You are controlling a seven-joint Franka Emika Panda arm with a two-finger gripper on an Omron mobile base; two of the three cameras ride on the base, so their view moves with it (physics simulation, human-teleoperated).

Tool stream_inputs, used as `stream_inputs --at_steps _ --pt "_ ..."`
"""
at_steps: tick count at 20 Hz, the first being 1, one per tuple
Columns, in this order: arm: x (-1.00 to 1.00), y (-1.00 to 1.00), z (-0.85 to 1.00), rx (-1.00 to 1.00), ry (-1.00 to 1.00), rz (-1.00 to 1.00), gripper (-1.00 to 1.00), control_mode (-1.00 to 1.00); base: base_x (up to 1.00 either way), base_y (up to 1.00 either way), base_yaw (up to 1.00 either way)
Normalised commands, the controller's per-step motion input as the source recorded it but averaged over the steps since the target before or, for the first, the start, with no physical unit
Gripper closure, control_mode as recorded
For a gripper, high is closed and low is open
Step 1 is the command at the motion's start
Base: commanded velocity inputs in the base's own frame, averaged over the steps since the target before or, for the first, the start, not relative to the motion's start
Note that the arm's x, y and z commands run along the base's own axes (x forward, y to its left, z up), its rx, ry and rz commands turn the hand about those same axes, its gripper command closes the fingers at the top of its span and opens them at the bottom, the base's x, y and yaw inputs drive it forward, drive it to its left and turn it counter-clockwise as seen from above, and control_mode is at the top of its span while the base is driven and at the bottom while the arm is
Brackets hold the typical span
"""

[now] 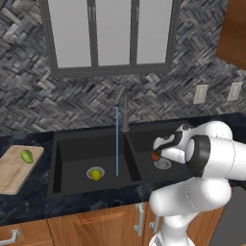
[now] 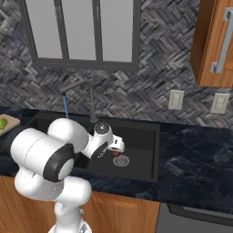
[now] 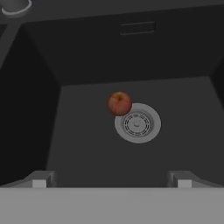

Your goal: Pick the mango, apple, pear from the sink and place them on the cutting board to airdry. Then turn off the sink faucet.

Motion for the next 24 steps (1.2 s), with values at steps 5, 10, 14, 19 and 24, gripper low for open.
stream_inputs --at_steps 5,10,14,19,24 --pt "0.20 0.00 -0.16 0.00 0.00 0.00 -1.00 -1.00 0.00 0.00 0.00" --pt "0.21 0.00 -0.19 0.00 0.00 0.00 -1.00 -1.00 0.00 0.00 0.00" --pt "0.21 0.00 -0.22 0.01 0.00 0.00 -1.00 -1.00 0.00 0.00 0.00" --pt "0.15 0.00 -0.25 0.01 0.00 0.00 -1.00 -1.00 0.00 0.00 0.00" --pt "0.15 -0.06 -0.29 0.01 0.00 0.00 -1.00 -1.00 0.00 0.00 0.00"
